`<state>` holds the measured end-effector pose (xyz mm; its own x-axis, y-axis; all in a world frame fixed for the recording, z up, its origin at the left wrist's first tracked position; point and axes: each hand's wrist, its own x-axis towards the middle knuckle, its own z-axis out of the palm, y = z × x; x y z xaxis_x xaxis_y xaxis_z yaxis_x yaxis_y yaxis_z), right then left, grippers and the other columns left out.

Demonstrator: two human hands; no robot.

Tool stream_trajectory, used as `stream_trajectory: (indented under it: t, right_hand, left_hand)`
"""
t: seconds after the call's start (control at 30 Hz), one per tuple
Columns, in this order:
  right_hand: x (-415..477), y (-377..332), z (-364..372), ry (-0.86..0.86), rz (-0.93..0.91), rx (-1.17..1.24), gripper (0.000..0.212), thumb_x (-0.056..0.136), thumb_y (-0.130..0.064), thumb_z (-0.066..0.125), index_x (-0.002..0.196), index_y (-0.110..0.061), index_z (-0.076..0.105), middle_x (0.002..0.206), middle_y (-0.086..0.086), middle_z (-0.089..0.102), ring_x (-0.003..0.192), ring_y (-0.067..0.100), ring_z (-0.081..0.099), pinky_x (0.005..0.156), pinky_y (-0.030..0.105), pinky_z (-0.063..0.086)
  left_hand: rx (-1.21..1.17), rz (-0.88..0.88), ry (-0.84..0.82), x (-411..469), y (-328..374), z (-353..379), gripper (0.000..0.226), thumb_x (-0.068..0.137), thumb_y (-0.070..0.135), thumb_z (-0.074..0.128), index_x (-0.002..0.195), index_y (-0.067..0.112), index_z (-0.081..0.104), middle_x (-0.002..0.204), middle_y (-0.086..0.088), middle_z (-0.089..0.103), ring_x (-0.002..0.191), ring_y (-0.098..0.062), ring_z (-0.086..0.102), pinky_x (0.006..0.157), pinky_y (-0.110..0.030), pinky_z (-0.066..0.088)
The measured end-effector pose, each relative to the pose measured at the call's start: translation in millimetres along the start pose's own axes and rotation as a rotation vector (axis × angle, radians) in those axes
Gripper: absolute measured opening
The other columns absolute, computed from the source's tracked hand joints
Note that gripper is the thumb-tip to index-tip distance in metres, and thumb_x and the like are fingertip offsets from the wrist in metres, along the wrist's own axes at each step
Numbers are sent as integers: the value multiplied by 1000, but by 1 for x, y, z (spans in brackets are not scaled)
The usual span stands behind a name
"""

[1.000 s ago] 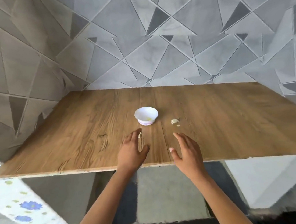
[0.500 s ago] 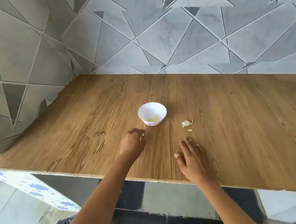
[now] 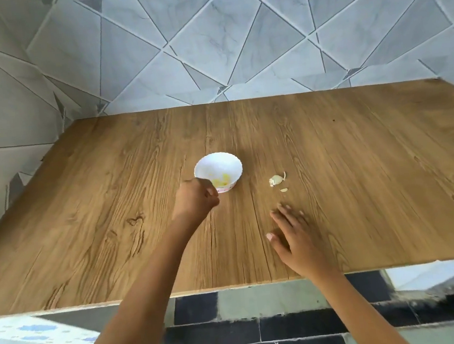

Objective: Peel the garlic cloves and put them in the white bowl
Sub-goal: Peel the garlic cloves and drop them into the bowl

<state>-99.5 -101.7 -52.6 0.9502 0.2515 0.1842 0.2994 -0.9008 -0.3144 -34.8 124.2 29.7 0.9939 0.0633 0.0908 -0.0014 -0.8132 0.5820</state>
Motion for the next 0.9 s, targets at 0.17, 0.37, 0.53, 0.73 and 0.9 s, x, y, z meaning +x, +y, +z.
stream_trajectory:
  t: [0.17,0.37,0.53,0.73,0.9]
  right_hand:
    - [-1,-1,-3,-66,21,-1,94,80,-72,-15,148,-23,26,156,-4,12,144,11,3,118,35,1]
    - [-3,-1,-6,-24,106,-51,82,90,-66,-1,143,-17,38,152,4,30,142,22,22,114,38,8]
    - [-1,0,-9,-6,116,-6,86,85,-69,-5,146,-20,30,155,2,22,144,17,12,114,31,-2]
    - [5,34,-23,41,240,-2,98,78,-74,-13,147,-19,28,156,3,21,145,17,10,114,30,-5]
    - [5,62,-30,17,280,-47,83,82,-61,1,147,-17,28,156,5,20,145,20,12,114,31,-3]
  left_hand:
    - [26,43,6,67,24,-13,12,73,0,62,70,10,68,79,-1,66,74,-18,60,58,-20,41]
    - [473,147,-278,90,25,16,27,92,10,48,107,14,70,109,-5,65,90,-22,60,64,-24,42]
    - [414,175,-200,89,30,14,31,92,4,48,109,18,69,113,-6,65,99,-25,62,75,-28,47]
    - [93,385,-179,50,89,45,22,83,6,55,92,16,74,94,-7,72,88,-26,66,77,-33,52]
    - [311,388,-252,32,98,101,27,91,17,51,112,16,68,111,-9,66,99,-27,63,79,-32,50]
